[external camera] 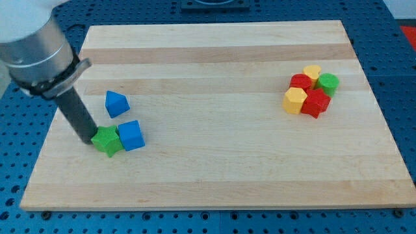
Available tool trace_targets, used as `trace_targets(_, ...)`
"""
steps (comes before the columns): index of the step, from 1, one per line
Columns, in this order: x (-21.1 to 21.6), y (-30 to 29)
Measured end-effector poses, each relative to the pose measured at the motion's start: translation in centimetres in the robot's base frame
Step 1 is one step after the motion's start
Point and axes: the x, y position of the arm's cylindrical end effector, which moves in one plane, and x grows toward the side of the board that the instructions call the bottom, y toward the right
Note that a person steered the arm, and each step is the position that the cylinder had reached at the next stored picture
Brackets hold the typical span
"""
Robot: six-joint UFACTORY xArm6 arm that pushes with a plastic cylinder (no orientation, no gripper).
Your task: Push the blue triangle to the top of green star
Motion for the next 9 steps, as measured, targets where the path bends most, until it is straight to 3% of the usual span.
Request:
trace_targets(1, -8.2, 0.0)
trace_targets(2, -12.8, 2.6)
trace_targets(3, -12.2, 5.4)
trace_targets(5, -8.5, 5.0)
trace_targets(7, -7.5, 4.4)
trace_targets(9, -0.6, 4.4)
